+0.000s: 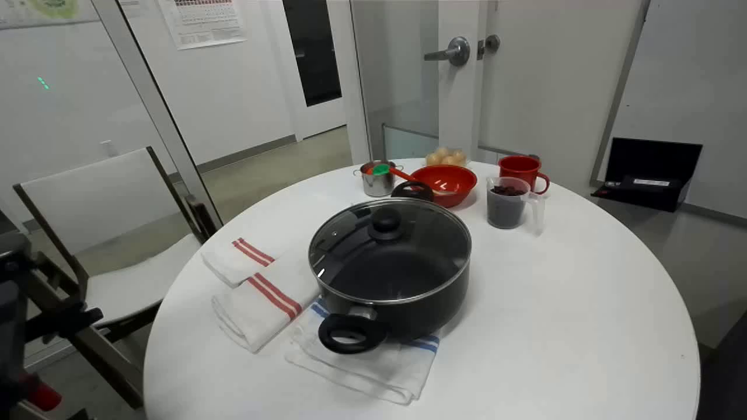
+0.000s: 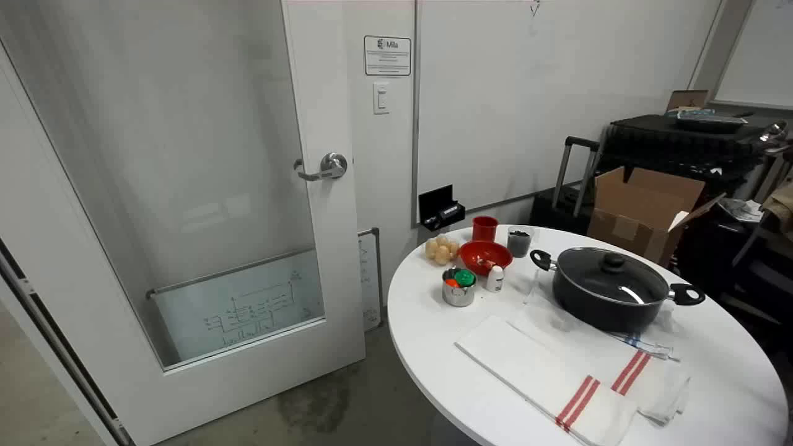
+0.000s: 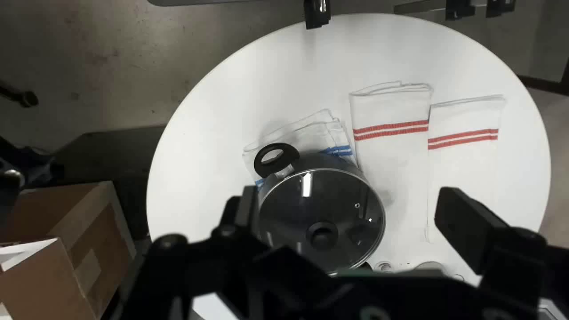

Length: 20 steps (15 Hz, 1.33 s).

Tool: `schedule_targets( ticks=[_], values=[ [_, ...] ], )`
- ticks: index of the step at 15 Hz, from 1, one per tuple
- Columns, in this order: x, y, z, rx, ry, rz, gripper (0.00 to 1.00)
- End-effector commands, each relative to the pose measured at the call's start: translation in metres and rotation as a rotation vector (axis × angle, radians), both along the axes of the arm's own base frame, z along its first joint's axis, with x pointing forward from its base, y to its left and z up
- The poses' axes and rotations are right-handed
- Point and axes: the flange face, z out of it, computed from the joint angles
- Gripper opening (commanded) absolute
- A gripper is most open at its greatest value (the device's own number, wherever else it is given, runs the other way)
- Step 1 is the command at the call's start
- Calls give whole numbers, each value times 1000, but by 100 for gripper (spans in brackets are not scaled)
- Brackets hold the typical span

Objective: Remove the lid from the pot and put it on the table

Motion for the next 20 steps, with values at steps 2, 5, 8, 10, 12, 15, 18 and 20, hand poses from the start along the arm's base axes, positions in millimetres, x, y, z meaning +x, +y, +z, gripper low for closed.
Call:
schedule_targets(
  ticks=[2,5,8,10,12,15,18,20],
  values=[
    [0,0,1,0,1,0,100],
    [0,0,1,0,1,0,100],
    [0,0,1,0,1,0,100],
    [6,-2,-2,12,1,13,100],
    [14,-4,-6,13,11,25,100],
    [30,-6,-16,13,31,55,100],
    [59,-5,-30,1,40,105,100],
    [80,-4,-41,-10,50,134,100]
  ],
)
